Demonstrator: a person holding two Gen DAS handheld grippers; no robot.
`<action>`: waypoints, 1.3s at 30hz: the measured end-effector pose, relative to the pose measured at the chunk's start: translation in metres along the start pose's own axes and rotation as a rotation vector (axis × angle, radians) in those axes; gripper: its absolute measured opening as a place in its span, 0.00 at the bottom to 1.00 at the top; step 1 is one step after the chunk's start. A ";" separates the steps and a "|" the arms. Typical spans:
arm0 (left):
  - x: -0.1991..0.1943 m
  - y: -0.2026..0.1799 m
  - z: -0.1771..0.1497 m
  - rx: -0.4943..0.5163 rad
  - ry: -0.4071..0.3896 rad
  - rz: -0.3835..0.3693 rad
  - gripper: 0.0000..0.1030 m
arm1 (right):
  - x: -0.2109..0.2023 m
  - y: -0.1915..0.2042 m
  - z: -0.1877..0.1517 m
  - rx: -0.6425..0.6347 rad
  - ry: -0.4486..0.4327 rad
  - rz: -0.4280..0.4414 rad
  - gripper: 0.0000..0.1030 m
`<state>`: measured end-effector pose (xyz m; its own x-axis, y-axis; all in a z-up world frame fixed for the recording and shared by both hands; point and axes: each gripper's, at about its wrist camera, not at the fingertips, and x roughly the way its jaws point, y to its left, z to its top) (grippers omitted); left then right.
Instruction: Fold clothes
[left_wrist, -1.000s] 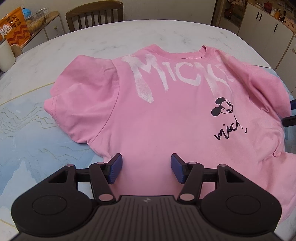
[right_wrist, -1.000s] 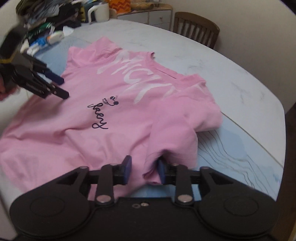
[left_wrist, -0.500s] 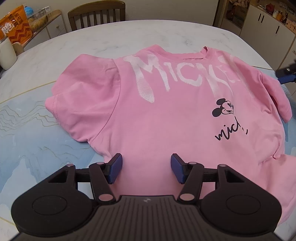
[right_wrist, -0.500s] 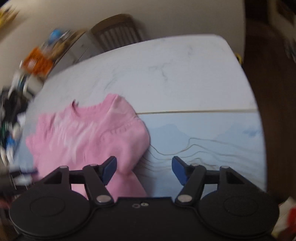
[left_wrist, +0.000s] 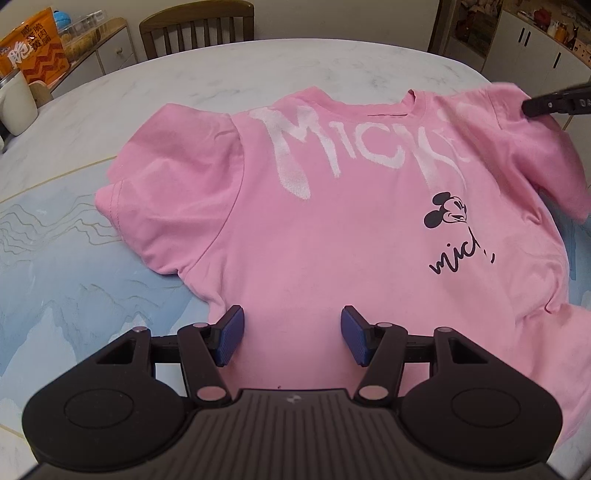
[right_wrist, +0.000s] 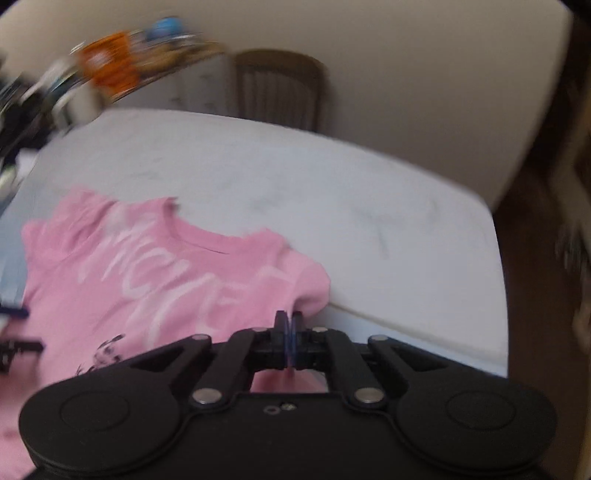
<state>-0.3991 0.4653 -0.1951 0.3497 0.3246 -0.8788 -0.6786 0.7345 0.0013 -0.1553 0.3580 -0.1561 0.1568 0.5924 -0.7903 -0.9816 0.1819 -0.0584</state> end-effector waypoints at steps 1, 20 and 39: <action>0.000 0.000 0.000 -0.002 0.000 0.001 0.55 | 0.003 0.017 -0.002 -0.042 0.009 0.021 0.98; -0.001 0.000 -0.003 -0.025 -0.018 0.003 0.55 | 0.001 0.009 -0.025 -0.034 0.090 0.210 1.00; -0.001 -0.002 -0.002 -0.030 -0.017 0.016 0.55 | 0.011 -0.067 -0.016 0.053 0.074 -0.056 0.88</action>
